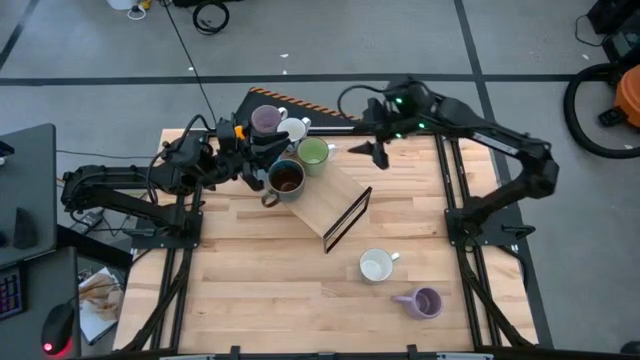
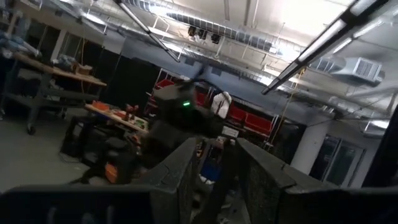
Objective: Place coffee mugs
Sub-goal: Put the blue mug on the shelf
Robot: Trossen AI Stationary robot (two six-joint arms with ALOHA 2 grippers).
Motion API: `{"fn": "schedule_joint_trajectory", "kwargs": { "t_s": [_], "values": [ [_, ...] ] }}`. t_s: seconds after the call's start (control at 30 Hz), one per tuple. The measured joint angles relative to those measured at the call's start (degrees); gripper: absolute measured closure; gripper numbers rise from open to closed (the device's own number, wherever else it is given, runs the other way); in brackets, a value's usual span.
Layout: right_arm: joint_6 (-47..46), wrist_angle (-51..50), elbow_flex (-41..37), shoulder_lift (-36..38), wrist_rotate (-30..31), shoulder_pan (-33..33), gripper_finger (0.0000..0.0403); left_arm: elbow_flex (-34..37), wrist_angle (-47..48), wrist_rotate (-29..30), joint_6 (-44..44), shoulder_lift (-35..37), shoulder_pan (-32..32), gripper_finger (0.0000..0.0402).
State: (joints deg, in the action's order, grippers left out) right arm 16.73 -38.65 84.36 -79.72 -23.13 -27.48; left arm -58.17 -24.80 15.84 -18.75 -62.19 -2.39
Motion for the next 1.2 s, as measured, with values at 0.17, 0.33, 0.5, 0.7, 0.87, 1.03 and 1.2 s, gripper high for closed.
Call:
{"fn": "schedule_joint_trajectory", "kwargs": {
  "t_s": [0.17,0.33,0.5,0.7,0.87,1.03,1.2],
  "values": [
    [-4.09,-7.85,0.02,4.79,2.63,6.05,0.0167,0.00,0.03,0.01,-5.03,-0.13,0.00,0.0285],
    [-7.28,-17.49,0.02,6.05,6.95,13.74,0.0173,0.00,0.22,0.02,-7.63,-0.53,0.00,0.0285],
    [-10.36,-23.95,0.02,5.28,8.11,21.27,0.0174,-0.02,0.36,0.45,-7.94,-0.81,0.02,0.0285],
    [-13.85,-27.40,-0.16,3.87,10.70,29.40,0.0174,-0.02,0.26,2.57,-12.39,-0.81,0.02,0.0285],
    [-14.76,-23.36,-6.45,4.94,11.43,35.65,0.0174,-0.02,0.21,2.66,-12.81,-0.81,0.02,0.0285],
    [-13.97,-15.84,-14.78,5.90,10.69,41.75,0.0174,-0.02,0.50,4.11,-13.27,-0.81,-0.01,0.0285],
    [-13.73,-9.51,-19.07,5.21,9.89,47.15,0.0175,-0.02,0.92,4.56,-13.39,-0.81,0.00,0.0285]
  ]
}}
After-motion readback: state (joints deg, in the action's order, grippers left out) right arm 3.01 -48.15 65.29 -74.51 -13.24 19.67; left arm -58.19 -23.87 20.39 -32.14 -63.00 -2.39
